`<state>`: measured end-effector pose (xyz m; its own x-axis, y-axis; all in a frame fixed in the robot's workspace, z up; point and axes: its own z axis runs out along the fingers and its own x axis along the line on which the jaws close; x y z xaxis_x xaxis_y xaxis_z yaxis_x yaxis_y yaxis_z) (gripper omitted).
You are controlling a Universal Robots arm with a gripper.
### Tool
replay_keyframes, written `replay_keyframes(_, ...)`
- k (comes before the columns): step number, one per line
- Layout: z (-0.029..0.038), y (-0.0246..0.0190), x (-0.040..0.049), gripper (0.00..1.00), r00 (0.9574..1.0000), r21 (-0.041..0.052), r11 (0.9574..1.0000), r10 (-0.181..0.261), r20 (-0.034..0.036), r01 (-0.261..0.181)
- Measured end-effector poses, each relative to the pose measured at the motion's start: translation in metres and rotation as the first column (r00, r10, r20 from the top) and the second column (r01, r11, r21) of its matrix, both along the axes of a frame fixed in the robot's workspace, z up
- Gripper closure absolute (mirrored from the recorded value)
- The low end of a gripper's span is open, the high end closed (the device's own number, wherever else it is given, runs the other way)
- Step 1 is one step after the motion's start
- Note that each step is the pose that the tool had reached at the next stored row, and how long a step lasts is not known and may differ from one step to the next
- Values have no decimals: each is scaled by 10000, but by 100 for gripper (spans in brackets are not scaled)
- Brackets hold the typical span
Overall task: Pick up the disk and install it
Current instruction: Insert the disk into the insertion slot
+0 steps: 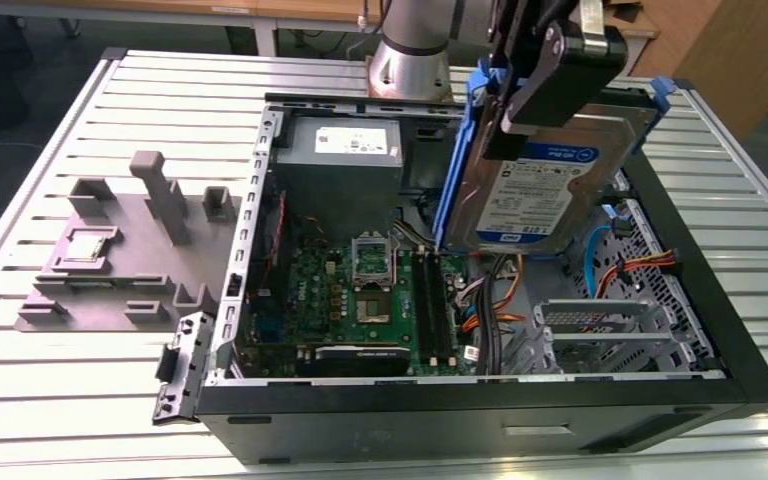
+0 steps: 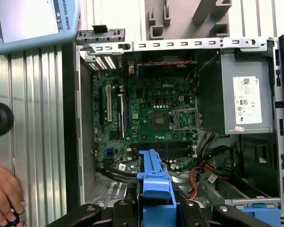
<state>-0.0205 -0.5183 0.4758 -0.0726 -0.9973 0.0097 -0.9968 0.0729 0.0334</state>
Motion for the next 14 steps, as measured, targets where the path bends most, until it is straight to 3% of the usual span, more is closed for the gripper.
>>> replay_keyframes(4, -8, -2, 43, 63, 10000, -20, 10000, 0, 12, 0)
replay_keyframes(14, -10, -2, 45, 63, 10000, -30, 10000, -1, 13, 1)
